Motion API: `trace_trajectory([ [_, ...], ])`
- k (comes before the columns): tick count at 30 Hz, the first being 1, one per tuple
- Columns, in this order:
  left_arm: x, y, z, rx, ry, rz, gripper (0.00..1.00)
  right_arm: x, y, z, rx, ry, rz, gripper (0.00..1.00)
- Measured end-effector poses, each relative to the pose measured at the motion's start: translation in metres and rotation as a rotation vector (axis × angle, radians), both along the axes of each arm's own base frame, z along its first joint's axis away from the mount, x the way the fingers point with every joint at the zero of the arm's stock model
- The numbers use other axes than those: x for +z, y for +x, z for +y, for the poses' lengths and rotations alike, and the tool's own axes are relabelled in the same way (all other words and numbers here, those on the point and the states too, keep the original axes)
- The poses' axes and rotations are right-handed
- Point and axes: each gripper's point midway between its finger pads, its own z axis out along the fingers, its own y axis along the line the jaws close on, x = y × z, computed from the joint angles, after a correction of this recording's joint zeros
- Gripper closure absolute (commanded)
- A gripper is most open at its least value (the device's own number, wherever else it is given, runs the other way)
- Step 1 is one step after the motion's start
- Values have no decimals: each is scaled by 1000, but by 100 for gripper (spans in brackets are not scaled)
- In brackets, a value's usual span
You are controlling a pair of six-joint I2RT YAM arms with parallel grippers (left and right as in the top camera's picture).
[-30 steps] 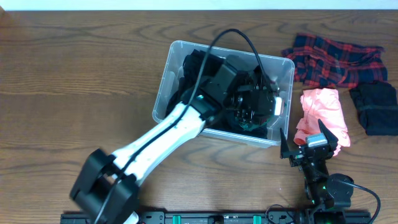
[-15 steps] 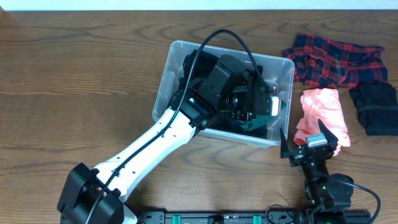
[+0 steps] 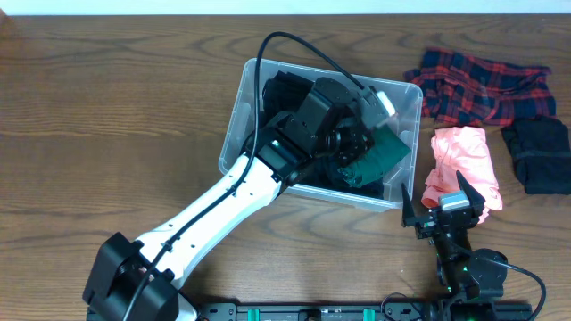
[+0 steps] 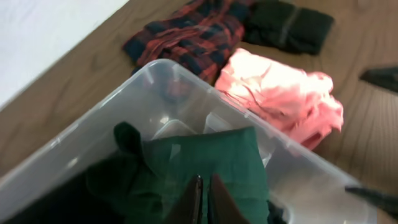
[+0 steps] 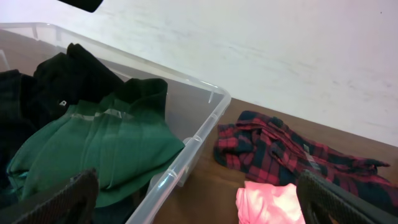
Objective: Pack container
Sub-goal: 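Press the green garment down into the bin's right side with left gripper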
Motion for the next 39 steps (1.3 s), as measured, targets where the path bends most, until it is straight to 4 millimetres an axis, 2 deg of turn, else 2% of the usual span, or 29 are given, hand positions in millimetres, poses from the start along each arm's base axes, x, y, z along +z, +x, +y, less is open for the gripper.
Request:
trace_trajectory([
  [5, -2, 8, -3, 99, -71, 93, 94, 0, 0, 0, 0, 0, 0, 1],
  [8, -15, 12, -6, 136, -80, 153, 94, 0, 0, 0, 0, 0, 0, 1],
  [10, -31, 14, -9, 150, -66, 189, 94, 0, 0, 0, 0, 0, 0, 1],
  [17, -108, 19, -13, 187, 36, 322, 94, 0, 0, 0, 0, 0, 0, 1],
  [21, -135, 19, -13, 194, 73, 359, 94, 0, 0, 0, 0, 0, 0, 1],
  [25, -151, 25, -19, 194, 69, 356, 94, 0, 0, 0, 0, 0, 0, 1],
  [28, -151, 32, -25, 190, 40, 330, 94, 0, 0, 0, 0, 0, 0, 1],
  [34, -132, 47, -34, 188, -23, 274, 94, 0, 0, 0, 0, 0, 0, 1],
  [39, -100, 68, -32, 209, -70, 232, 94, 0, 0, 0, 0, 0, 0, 1],
])
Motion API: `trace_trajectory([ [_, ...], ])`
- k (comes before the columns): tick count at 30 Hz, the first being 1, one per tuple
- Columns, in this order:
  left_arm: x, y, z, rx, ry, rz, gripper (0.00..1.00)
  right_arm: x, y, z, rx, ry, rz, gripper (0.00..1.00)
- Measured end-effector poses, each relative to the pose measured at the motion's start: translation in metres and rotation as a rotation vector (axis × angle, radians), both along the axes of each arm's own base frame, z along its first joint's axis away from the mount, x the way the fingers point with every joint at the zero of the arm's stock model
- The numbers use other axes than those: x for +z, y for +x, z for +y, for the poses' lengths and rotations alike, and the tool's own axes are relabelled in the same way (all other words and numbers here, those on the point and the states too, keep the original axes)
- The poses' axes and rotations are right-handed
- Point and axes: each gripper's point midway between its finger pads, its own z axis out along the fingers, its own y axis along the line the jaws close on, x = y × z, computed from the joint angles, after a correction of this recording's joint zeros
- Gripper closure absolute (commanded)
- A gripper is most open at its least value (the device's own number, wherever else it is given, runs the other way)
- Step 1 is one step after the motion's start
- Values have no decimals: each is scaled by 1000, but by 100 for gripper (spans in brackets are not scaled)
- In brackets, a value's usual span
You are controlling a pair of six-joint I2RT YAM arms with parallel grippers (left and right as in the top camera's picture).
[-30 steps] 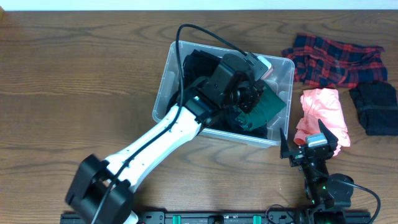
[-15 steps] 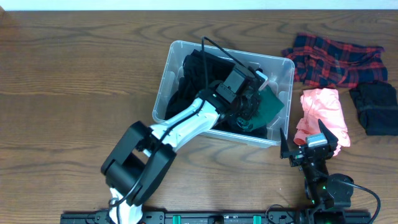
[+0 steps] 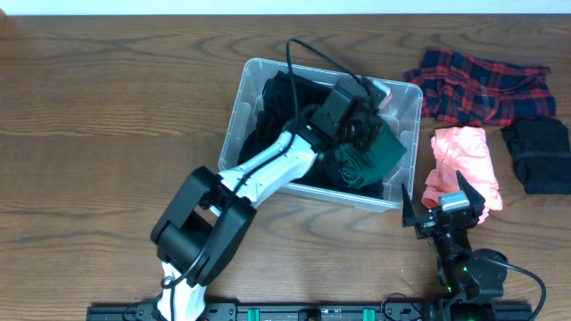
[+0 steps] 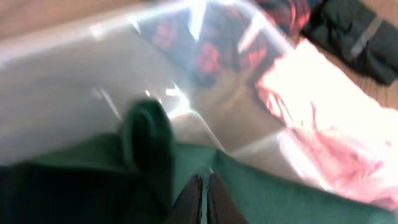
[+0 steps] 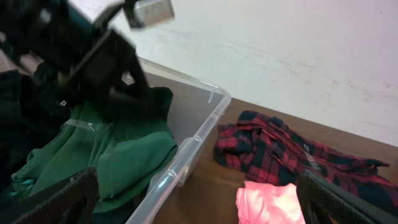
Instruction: Pack container
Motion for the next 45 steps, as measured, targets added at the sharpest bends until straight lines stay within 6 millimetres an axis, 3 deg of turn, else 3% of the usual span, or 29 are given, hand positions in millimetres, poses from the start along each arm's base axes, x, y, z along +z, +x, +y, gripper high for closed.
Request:
trace_trajectory([
  [5, 34, -10, 23, 22, 21, 22, 94, 0, 0, 0, 0, 0, 0, 1],
  [10, 74, -47, 47, 13, 60, 64, 94, 0, 0, 0, 0, 0, 0, 1],
  [12, 80, -66, 55, 0, 92, 99, 94, 0, 0, 0, 0, 0, 0, 1],
  [21, 43, -139, 83, -82, 278, 378, 94, 0, 0, 0, 0, 0, 0, 1],
  [27, 40, -178, 84, -171, 276, 532, 94, 0, 0, 0, 0, 0, 0, 1],
  [35, 41, -199, 76, -232, 280, 566, 94, 0, 0, 0, 0, 0, 0, 1],
  [45, 34, -205, 70, -237, 348, 492, 94, 0, 0, 0, 0, 0, 0, 1],
])
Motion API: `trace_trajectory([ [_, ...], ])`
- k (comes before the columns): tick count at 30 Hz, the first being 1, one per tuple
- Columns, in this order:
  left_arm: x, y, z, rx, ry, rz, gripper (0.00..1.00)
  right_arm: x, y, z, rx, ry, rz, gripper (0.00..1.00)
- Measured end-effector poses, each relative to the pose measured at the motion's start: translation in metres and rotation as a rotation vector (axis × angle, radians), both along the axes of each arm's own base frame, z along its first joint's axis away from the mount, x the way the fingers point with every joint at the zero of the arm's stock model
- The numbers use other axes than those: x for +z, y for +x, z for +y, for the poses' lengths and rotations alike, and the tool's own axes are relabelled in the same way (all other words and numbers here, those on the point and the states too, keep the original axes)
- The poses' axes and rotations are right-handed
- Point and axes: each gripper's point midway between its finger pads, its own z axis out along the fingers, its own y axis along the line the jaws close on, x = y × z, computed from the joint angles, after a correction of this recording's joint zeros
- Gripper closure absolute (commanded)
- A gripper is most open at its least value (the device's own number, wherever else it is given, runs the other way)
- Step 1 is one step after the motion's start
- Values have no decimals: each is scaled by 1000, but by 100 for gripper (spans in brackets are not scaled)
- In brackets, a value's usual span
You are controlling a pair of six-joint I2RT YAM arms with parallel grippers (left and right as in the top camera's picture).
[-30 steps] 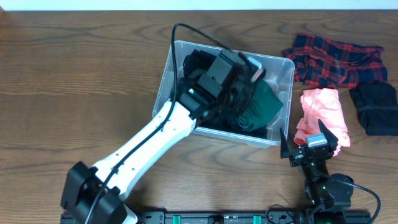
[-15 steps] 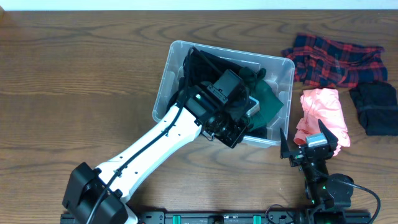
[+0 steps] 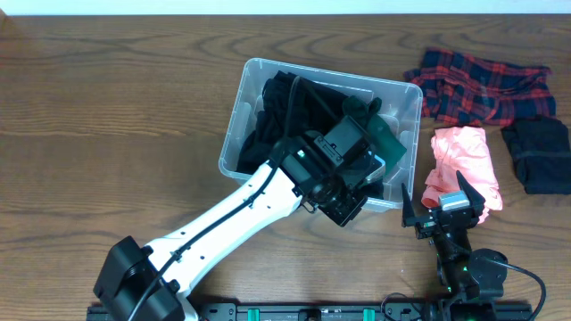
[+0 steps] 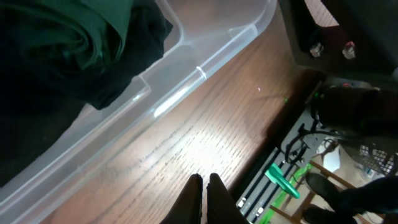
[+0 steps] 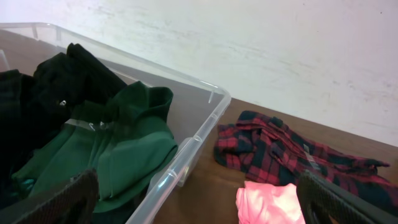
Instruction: Pack container
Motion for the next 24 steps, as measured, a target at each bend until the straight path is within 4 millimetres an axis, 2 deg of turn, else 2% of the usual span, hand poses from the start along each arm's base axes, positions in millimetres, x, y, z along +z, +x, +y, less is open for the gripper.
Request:
trace_trajectory([
  [4, -5, 6, -4, 3, -1, -15, 94, 0, 0, 0, 0, 0, 0, 1],
  [14, -53, 9, -10, -1, 87, 50, 94, 0, 0, 0, 0, 0, 0, 1],
  [24, -46, 25, -32, -5, -8, -28, 94, 0, 0, 0, 0, 0, 0, 1],
])
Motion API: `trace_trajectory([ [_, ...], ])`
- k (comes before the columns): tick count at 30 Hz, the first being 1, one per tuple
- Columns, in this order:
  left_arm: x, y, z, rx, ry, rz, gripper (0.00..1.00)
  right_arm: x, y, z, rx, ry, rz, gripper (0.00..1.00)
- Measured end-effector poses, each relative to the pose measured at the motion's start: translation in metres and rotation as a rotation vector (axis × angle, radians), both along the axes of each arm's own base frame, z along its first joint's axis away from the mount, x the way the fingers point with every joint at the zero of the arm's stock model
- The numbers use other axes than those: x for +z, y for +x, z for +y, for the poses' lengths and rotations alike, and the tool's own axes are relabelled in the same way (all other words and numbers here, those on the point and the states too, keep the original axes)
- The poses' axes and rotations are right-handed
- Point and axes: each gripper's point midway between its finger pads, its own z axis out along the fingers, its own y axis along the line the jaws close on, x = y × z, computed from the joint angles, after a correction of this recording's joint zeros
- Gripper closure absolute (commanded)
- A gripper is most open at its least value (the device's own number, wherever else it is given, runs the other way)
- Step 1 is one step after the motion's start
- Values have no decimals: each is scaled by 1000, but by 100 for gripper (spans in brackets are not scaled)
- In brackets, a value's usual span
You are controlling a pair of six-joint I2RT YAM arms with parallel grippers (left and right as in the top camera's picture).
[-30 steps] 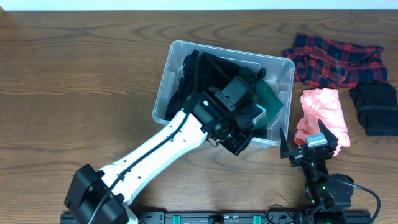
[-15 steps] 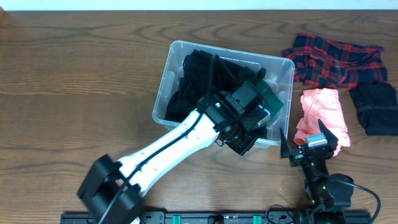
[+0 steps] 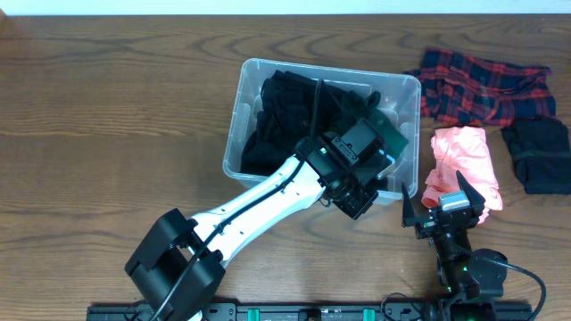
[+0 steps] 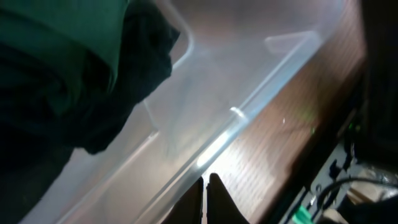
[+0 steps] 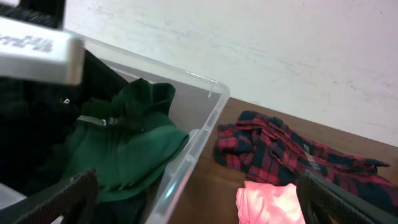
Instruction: Pack container
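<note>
A clear plastic container [image 3: 234, 123] sits mid-table, holding black clothes [image 3: 281, 116] and a green garment [image 3: 393, 139] against its right wall. My left gripper [image 3: 359, 191] hangs over the container's near right wall, shut with nothing seen between its fingers. In the left wrist view the shut fingers [image 4: 206, 187] point at the clear wall [image 4: 236, 113], with the green garment [image 4: 62, 31] at the upper left. The right gripper [image 3: 443, 209] rests open near the table's front edge, just right of the container. A pink garment [image 3: 464, 160] lies beyond it.
A red plaid shirt [image 3: 477, 85] lies at the back right, and a folded black garment [image 3: 537, 153] sits right of the pink one. The right wrist view shows the container's rim [image 5: 199, 138], the plaid shirt [image 5: 280, 149] and the pink garment [image 5: 267, 205].
My left gripper, still shut, has moved a little up and right along the container's near right wall and closer to it. The green garment now lies fuller against the right wall. The right arm is unchanged.
My left gripper was shut over the green garment inside the container. Then it was low at the container's far right corner, by the garment. Then it was over the near wall, facing the table's front, and now it is close at the near right wall.
</note>
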Motion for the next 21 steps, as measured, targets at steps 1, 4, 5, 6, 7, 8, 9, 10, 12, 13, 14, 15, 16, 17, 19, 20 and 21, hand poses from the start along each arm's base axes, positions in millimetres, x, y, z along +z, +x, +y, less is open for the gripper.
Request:
trace_trajectory([
  [1, 1, 2, -2, 0, -12, -9, 94, 0, 0, 0, 0, 0, 0, 1],
  [4, 5, 8, -10, 0, -46, -38, 94, 0, 0, 0, 0, 0, 0, 1],
  [5, 6, 9, -11, 0, -53, -43, 94, 0, 0, 0, 0, 0, 0, 1],
  [6, 7, 11, -13, 0, -59, -48, 94, 0, 0, 0, 0, 0, 0, 1],
  [7, 7, 11, -14, 0, -64, -52, 94, 0, 0, 0, 0, 0, 0, 1],
  [8, 8, 13, -15, 1, -68, -59, 94, 0, 0, 0, 0, 0, 0, 1],
  [9, 8, 14, -15, 3, -68, -65, 94, 0, 0, 0, 0, 0, 0, 1],
  [10, 8, 16, -15, 7, -64, -75, 94, 0, 0, 0, 0, 0, 0, 1],
  [12, 7, 20, -13, 18, -50, -97, 94, 0, 0, 0, 0, 0, 0, 1],
  [13, 6, 23, -12, 25, -40, -112, 94, 0, 0, 0, 0, 0, 0, 1],
  [14, 5, 26, -11, 32, -31, -126, 94, 0, 0, 0, 0, 0, 0, 1],
  [15, 5, 28, -10, 38, -26, -137, 94, 0, 0, 0, 0, 0, 0, 1],
  [16, 5, 30, -9, 43, -21, -147, 94, 0, 0, 0, 0, 0, 0, 1],
  [17, 5, 32, -8, 46, -16, -155, 94, 0, 0, 0, 0, 0, 0, 1],
  [19, 4, 34, -7, 46, -8, -169, 94, 0, 0, 0, 0, 0, 0, 1],
  [20, 5, 34, -7, 44, -6, -175, 94, 0, 0, 0, 0, 0, 0, 1],
  [21, 5, 35, -6, 43, -5, -180, 94, 0, 0, 0, 0, 0, 0, 1],
])
